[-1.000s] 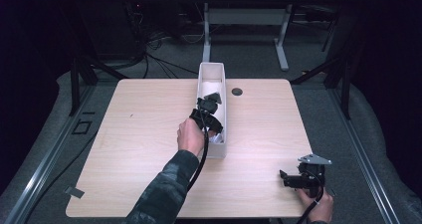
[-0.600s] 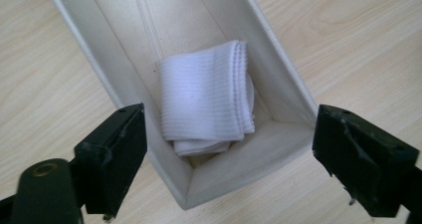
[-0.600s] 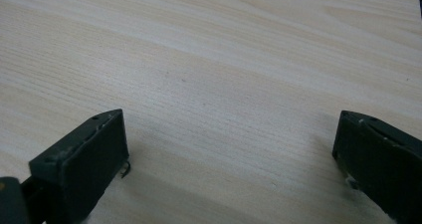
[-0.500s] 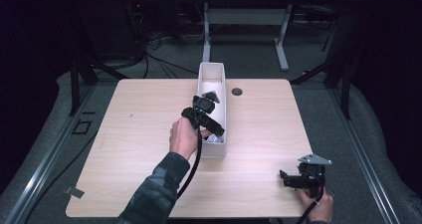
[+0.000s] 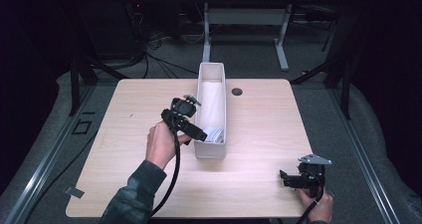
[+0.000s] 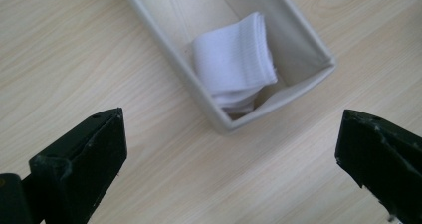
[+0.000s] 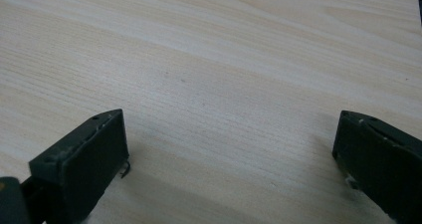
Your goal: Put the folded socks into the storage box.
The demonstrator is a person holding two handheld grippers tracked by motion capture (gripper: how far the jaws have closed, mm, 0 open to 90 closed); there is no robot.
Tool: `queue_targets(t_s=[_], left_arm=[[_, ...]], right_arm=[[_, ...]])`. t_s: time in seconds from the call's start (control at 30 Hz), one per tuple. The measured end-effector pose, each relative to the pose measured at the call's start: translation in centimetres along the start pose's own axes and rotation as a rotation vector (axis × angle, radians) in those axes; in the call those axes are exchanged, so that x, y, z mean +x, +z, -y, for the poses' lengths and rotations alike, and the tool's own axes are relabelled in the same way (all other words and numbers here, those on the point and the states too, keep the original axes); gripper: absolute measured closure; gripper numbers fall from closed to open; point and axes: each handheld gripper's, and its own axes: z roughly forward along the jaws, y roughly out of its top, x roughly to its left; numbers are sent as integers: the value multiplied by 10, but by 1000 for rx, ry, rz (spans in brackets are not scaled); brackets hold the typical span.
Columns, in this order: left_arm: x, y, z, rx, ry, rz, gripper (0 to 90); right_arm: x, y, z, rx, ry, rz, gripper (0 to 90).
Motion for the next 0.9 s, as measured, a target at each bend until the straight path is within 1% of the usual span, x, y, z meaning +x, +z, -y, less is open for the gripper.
queue_targets(t_s=[0.2, 0.43, 0.57, 0.77, 0.9], left_arm=[[18, -9, 28, -22, -18, -12, 0], [34, -18, 62, -48, -34, -31, 0], [42, -20, 81, -61, -49, -48, 0], [56, -18, 108, -59, -67, -67, 0], [66, -16, 125, -67, -93, -75, 0]], right_arm=[[0, 0, 0, 0, 0, 0, 3], [0, 0, 0, 0, 1, 0, 2], [0, 0, 0, -1, 1, 0, 2], [0, 0, 0, 0, 1, 0, 2], [0, 0, 0, 0, 1, 0, 3]])
